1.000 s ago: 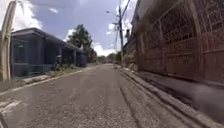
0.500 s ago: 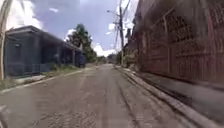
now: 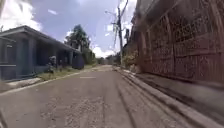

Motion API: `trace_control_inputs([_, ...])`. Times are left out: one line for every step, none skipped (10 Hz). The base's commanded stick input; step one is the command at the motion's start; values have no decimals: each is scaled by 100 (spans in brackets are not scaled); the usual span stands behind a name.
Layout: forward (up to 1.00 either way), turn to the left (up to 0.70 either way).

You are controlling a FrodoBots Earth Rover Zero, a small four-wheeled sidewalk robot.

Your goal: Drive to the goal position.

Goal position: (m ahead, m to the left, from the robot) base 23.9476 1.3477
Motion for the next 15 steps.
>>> trace_control_inputs([70,0])
trace_control_inputs([70,0])
trace_control_inputs([70,0])
trace_control_inputs([70,0])
trace_control_inputs([70,0])
trace_control_inputs([70,0])
trace_control_inputs([70,0])
trace_control_inputs([70,0])
trace_control_inputs([70,0])
trace_control_inputs([70,0])
trace_control_inputs([70,0])
trace_control_inputs([70,0])
trace_control_inputs([70,0])
trace_control_inputs([70,0])
trace_control_inputs([70,0])
